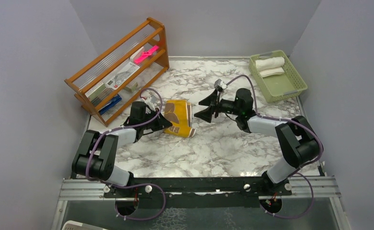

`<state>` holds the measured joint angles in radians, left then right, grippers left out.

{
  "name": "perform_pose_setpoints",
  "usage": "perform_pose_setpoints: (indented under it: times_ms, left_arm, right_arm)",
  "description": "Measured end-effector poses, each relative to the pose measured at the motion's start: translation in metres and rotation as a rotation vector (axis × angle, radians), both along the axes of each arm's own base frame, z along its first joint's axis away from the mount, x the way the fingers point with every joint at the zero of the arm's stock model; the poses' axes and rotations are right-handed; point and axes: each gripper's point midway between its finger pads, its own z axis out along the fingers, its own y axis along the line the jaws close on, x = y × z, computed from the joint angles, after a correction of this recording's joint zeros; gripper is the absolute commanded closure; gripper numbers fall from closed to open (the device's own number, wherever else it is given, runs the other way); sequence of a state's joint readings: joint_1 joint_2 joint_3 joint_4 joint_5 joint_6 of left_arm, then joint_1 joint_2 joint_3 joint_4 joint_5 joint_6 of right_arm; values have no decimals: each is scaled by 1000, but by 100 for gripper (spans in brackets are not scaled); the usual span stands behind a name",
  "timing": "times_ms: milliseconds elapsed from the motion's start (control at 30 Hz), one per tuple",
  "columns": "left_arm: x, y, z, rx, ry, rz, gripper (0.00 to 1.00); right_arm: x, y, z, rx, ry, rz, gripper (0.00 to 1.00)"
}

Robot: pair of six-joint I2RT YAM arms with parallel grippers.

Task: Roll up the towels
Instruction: Roll the towel at the center of the board.

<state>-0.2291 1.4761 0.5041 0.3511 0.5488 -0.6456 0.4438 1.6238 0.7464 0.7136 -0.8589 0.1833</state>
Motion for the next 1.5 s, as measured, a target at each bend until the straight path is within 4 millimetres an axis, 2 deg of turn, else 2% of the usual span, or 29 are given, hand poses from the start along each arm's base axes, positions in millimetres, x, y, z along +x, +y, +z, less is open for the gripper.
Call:
perform_pose_setpoints:
  times_ms: [33, 100, 200, 300, 367, 433, 500, 567, 633, 700, 767, 800, 867, 900, 967, 1033, 1067, 1167, 1267, 1367, 1433, 1500]
  left_arm:
    - [0, 0, 2, -2, -4, 1, 100]
    - [0, 0, 6, -7, -16, 3, 100]
    - [1, 0, 12, -12, -31, 6, 100]
    - [2, 1, 15, -14, -40, 13, 100]
    - [2, 2, 16, -14, -40, 16, 100]
    - [2, 3, 17, -13, -40, 19, 100]
    - [2, 5, 20, -11, -44, 25, 100]
    - [2, 6, 24, -9, -55, 31, 100]
    - [3, 7, 28, -8, -67, 38, 100]
    - [4, 8, 29, -3, -73, 47, 100]
    - [4, 10, 30, 1, -77, 58, 100]
    - [4, 11, 28, 4, -75, 64, 100]
    - [2, 13, 23, 10, -62, 76, 100]
    - [-1, 14, 19, 13, -49, 83, 100]
    - [-8, 18, 8, 18, -13, 102, 100]
    - [-15, 22, -3, 24, 21, 123, 100]
    - [-19, 24, -8, 27, 38, 131, 100]
    - [-28, 30, -20, 36, 74, 166, 100]
    - [-31, 36, -21, 33, 72, 197, 100]
    - [-31, 39, -22, 30, 74, 217, 100]
    - [-31, 40, -22, 29, 75, 222, 100]
    - [-30, 41, -22, 29, 75, 224, 100]
  right_arm:
    - [0, -2, 2, 22, 15, -16, 1]
    - [4, -12, 6, 91, 87, -57, 0]
    - [26, -33, 12, 253, 225, -104, 0]
    - [45, -44, -1, 356, 395, -120, 0]
    - [40, -46, -9, 371, 464, -129, 0]
    - [29, -48, 1, 368, 439, -150, 0]
    - [21, -50, 34, 364, 319, -193, 0]
    - [12, -53, 88, 389, 114, -260, 0]
    - [-11, -57, 149, 464, -78, -289, 4]
    - [-26, -58, 181, 495, -180, -266, 13]
    - [-5, -48, 188, 432, -198, -239, 16]
    - [11, -40, 184, 393, -183, -241, 15]
    - [37, -15, 147, 279, -96, -282, 14]
    - [36, 1, 119, 205, -56, -290, 15]
    - [14, 34, 72, 57, -5, -255, 16]
    - [-10, 57, 42, -56, -2, -199, 17]
    - [-16, 63, 31, -103, -15, -188, 17]
    - [-23, 69, 4, -224, -70, -193, 23]
    - [-29, 77, -20, -321, -158, -178, 23]
    - [-59, 84, -51, -386, -270, -80, 23]
    - [-85, 80, -76, -431, -341, 17, 23]
    - [-102, 73, -94, -458, -391, 95, 23]
